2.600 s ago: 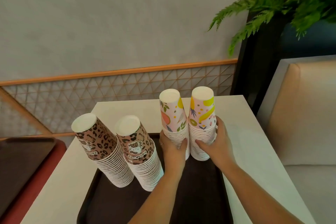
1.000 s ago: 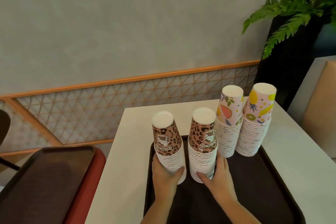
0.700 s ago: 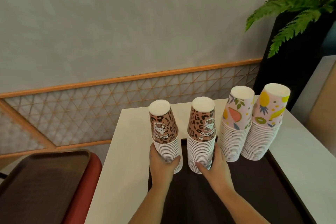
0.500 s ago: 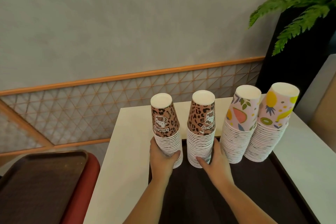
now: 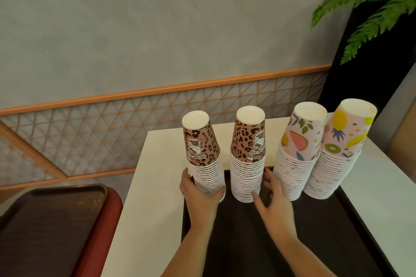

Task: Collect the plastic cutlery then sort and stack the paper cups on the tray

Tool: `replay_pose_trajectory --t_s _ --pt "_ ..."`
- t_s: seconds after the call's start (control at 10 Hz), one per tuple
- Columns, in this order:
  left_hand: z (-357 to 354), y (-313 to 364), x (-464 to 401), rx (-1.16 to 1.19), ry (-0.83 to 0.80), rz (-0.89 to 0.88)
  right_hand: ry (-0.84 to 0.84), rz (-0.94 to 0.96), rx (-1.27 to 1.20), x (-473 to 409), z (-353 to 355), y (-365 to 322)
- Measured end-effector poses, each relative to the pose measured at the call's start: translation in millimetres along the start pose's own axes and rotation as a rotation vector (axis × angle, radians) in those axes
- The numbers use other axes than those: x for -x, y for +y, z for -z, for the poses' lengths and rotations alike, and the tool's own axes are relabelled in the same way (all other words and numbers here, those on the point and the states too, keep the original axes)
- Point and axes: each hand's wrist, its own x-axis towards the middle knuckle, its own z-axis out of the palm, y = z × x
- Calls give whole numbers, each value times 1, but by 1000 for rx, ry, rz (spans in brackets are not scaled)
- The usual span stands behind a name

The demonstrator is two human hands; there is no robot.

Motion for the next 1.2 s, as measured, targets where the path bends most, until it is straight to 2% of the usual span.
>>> replay_pose_trajectory --t_s 0.1,0.2,0.3,0.4,0.5,0.8,1.2 --pt "-3 0 22 -47 135 -16 200 24 -43 13 12 1" --pt "-15 0 55 -10 169 -85 388 -36 -36 13 24 8" --pt "-27 5 73 37 76 -148 430 -72 -34 6 32 12" --pt "-41 17 80 93 -98 -183 343 -120 -8 -5 36 18" --pt "-49 23 73 120 -164 -161 302 -164 3 -11 34 20" --pt "-51 22 61 101 -159 -164 302 -113 -32 -14 24 13" --pt "-44 15 74 128 -225 -120 291 -162 -27 -4 27 11"
